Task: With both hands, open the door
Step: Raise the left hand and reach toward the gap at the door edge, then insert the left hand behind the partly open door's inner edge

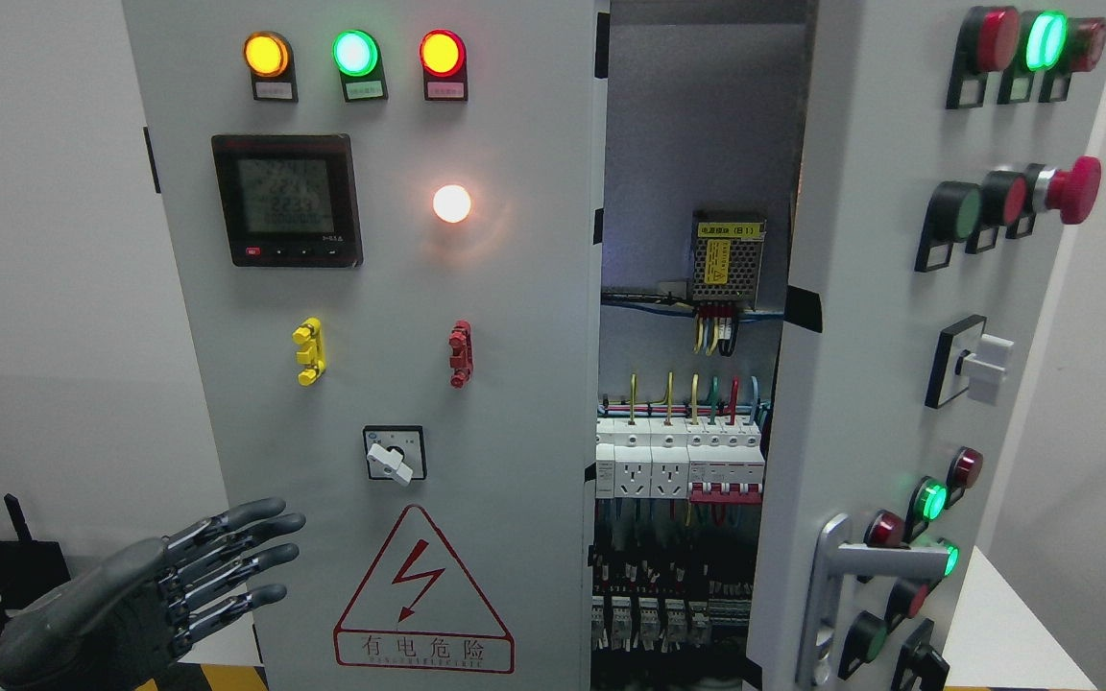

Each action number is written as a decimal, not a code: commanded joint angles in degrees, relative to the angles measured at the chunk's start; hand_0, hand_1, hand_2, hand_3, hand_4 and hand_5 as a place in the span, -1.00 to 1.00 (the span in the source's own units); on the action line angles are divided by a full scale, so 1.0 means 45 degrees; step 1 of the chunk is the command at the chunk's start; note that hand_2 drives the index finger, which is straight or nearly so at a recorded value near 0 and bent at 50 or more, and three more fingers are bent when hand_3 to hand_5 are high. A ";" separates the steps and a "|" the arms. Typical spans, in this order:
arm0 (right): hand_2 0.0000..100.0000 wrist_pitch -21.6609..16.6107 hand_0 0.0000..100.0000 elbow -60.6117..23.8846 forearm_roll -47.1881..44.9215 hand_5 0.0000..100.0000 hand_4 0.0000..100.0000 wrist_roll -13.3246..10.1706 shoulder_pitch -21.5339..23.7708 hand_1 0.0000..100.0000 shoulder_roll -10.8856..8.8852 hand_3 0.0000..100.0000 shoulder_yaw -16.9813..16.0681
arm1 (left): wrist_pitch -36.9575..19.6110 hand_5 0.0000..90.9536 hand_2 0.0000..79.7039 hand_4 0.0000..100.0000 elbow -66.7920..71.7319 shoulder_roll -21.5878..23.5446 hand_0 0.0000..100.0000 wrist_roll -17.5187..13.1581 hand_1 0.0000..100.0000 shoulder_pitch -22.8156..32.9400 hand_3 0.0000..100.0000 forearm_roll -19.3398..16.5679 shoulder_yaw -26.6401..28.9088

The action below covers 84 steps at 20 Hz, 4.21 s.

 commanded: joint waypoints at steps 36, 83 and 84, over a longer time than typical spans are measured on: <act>-1.00 0.0005 -0.89 0.0000 -0.0001 -1.00 -1.00 0.0001 -0.0005 -1.00 0.0002 -1.00 -0.0001 | 0.3657 -1.00 -1.00 -1.00 0.2867 -0.5292 -0.76 -0.0039 -0.22 -1.1643 -1.00 0.3043 -0.7552; -1.00 0.0005 -0.89 0.0000 -0.0001 -1.00 -1.00 0.0001 -0.0005 -1.00 0.0002 -1.00 -0.0001 | 0.5144 -1.00 -1.00 -1.00 0.5855 -1.2189 -0.76 0.0078 -0.22 -1.1527 -1.00 0.2985 -0.5853; -1.00 0.0005 -0.89 0.0000 -0.0001 -1.00 -1.00 0.0001 -0.0005 -1.00 0.0002 -1.00 -0.0001 | 0.5144 -1.00 -1.00 -1.00 0.5933 -1.2267 -0.76 0.0078 -0.22 -1.1527 -1.00 0.2965 -0.5834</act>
